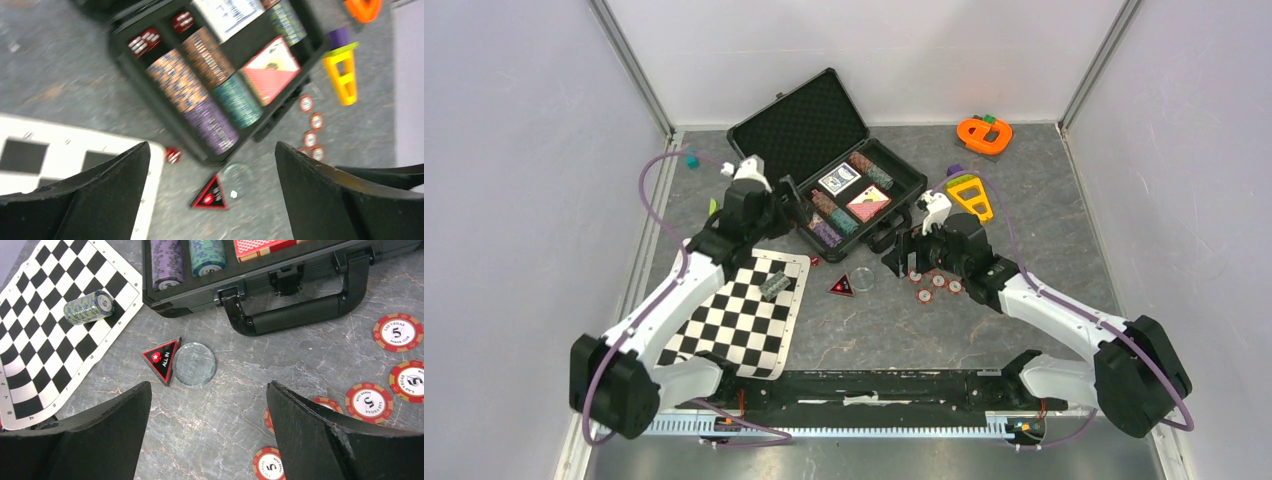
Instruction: Pack up texas hold em set
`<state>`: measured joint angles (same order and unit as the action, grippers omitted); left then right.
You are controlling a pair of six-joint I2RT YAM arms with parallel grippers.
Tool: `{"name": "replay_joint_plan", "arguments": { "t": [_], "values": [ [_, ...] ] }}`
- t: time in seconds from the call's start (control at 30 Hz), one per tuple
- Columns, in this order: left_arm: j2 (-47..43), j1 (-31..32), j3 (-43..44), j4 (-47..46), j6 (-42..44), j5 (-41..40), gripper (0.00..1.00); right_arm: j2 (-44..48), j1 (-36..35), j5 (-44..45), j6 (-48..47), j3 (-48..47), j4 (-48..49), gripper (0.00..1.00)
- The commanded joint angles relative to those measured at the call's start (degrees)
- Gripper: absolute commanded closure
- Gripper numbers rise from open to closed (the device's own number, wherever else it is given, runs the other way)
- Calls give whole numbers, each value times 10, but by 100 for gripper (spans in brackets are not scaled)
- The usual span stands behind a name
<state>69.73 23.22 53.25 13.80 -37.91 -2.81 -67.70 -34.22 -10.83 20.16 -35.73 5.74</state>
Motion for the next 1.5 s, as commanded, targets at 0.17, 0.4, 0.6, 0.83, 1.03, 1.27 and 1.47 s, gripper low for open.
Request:
{"name": "replay_joint_plan", "arguments": {
  "t": [0.17, 0.4, 0.6, 0.83, 1.03, 1.27, 1.47],
  "values": [
    [-96, 2, -135, 187, -109, -159, 3, 30, -3, 24, 12, 29, 25, 10],
    [-98, 2, -155, 249, -170, -204, 9, 78, -3, 34, 24, 61, 21, 10],
    [-76, 2, -165, 232, -176, -150, 0, 119, -3, 48, 30, 84, 13, 9],
    [-7, 2, -150, 188, -149, -125, 0, 126, -4, 47, 30, 83, 2, 9],
    [27, 2, -141, 165, -152, -99, 0, 130, -4, 50, 29, 83, -1, 10],
    [-1, 2, -155, 151, -170, -101, 0, 127, -4, 51, 29, 84, -1, 10],
    [-7, 6, -198, 41, -147, 12, 21, 113, -5, 37, 37, 83, 7, 10]
  ]
}}
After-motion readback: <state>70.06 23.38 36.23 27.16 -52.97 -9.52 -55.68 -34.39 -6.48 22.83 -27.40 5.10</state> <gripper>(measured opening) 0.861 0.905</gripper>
